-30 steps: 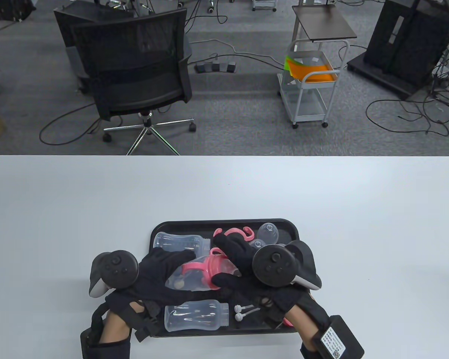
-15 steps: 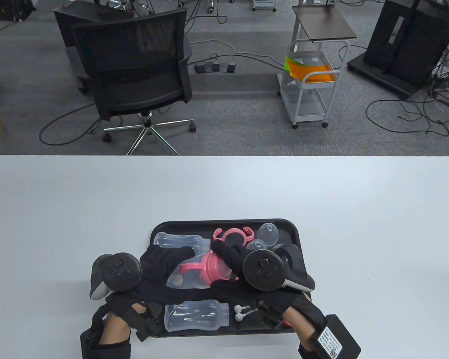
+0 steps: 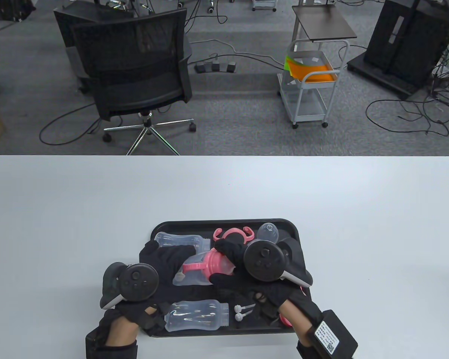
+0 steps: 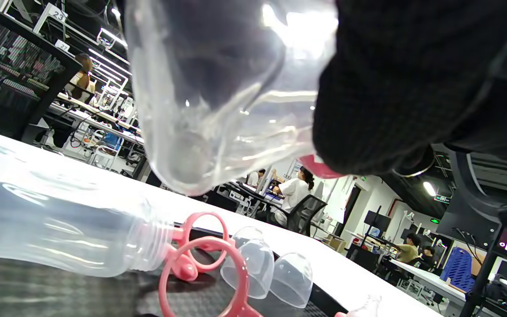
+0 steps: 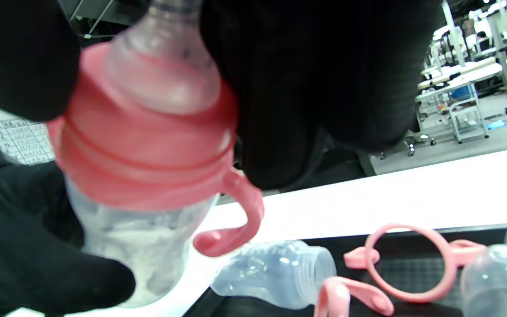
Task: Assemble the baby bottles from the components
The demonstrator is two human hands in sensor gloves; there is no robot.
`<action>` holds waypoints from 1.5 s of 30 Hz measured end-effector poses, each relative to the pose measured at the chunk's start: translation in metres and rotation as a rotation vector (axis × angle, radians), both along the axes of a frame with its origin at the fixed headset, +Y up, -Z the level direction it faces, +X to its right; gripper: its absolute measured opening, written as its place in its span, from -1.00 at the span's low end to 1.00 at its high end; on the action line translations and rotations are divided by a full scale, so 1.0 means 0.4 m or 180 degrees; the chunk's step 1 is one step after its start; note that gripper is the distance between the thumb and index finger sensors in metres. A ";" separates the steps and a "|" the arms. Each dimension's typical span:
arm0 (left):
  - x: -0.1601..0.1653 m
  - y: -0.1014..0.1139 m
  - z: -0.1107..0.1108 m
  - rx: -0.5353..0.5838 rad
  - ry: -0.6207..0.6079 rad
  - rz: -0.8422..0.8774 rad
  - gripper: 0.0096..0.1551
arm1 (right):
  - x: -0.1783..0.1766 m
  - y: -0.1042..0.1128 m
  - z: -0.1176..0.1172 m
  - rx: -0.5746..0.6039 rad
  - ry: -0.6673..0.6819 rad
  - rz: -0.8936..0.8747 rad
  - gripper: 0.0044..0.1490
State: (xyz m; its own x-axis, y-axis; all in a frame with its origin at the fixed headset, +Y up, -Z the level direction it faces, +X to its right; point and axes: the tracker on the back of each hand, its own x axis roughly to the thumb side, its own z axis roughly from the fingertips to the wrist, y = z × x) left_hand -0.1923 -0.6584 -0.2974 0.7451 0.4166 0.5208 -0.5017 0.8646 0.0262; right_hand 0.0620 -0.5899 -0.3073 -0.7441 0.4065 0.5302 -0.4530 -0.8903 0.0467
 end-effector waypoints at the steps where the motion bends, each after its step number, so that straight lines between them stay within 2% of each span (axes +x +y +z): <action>1: -0.001 0.001 0.000 -0.0007 -0.0001 0.0004 0.18 | 0.003 0.000 -0.002 -0.0033 -0.0012 -0.0047 0.04; 7: -0.022 -0.002 -0.007 -0.0075 0.0121 0.0131 0.18 | 0.063 0.013 -0.016 -0.0118 -0.0126 -0.0533 0.11; 11: -0.039 -0.011 -0.016 -0.0154 0.0158 0.0266 0.18 | 0.122 0.003 -0.047 -0.0161 -0.0302 -0.0404 0.01; 18: -0.048 -0.008 -0.015 -0.0130 0.0215 0.0346 0.18 | 0.216 -0.093 -0.127 -0.0322 -0.0923 0.0169 -0.03; 22: -0.040 -0.007 -0.014 -0.0132 0.0160 0.0308 0.18 | 0.261 -0.173 -0.188 -0.0713 -0.1166 0.0561 -0.05; 28: -0.031 0.001 -0.008 -0.0063 0.0151 0.0215 0.18 | 0.252 -0.222 -0.230 -0.0649 -0.1375 0.1174 -0.04; 32: -0.034 0.001 -0.008 -0.0077 0.0157 0.0200 0.17 | 0.240 -0.247 -0.259 -0.0843 -0.1467 0.1374 -0.06; 40: -0.034 0.001 -0.008 -0.0082 0.0145 0.0183 0.17 | 0.222 -0.298 -0.290 -0.0986 -0.1433 0.1766 -0.11; 45: -0.034 0.001 -0.008 -0.0098 0.0139 0.0157 0.17 | 0.218 -0.309 -0.295 -0.1056 -0.1368 0.1939 -0.05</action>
